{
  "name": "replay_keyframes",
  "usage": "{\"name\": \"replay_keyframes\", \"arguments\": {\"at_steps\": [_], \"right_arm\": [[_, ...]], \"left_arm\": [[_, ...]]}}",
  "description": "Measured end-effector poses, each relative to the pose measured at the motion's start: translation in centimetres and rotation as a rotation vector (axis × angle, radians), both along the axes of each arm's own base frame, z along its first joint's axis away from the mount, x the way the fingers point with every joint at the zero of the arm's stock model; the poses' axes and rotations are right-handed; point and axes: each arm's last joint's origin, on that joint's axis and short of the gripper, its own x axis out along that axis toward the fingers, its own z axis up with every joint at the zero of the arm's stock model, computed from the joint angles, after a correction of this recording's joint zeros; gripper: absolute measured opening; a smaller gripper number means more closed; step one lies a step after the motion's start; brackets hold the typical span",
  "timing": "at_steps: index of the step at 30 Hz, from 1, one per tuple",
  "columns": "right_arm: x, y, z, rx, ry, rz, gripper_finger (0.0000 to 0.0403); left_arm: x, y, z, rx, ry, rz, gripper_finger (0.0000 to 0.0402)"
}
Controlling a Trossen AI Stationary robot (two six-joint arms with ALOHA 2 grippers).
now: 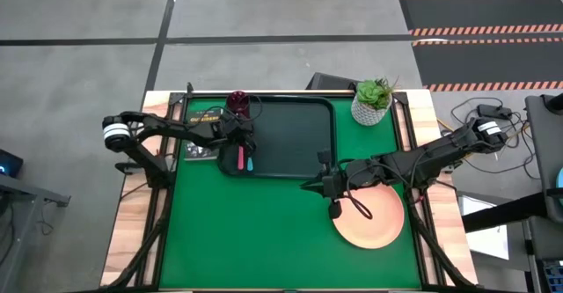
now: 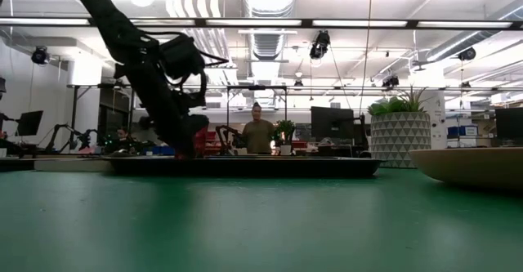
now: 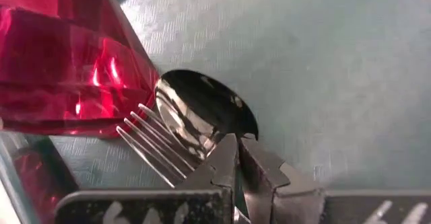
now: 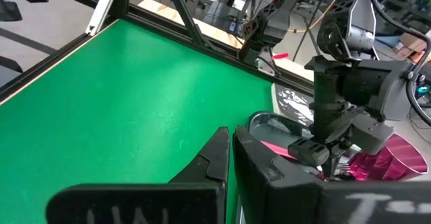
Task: Pick and place plate/cup/fork/spoon on tray
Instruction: Put the blue spoon to the right of the pink fork on the black tray
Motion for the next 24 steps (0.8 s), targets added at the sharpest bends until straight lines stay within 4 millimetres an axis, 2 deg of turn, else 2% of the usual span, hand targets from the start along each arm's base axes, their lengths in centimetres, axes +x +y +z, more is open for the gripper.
{"name": "replay_keyframes", "arguments": {"at_steps": [24], "right_arm": [[-0.02, -0.01, -0.07, 0.005, 0.007, -0.003, 0.0009]], "left_arm": [[-0.11, -0.02, -0.23, 0.006, -0.027, 0.007, 0.0]]}}
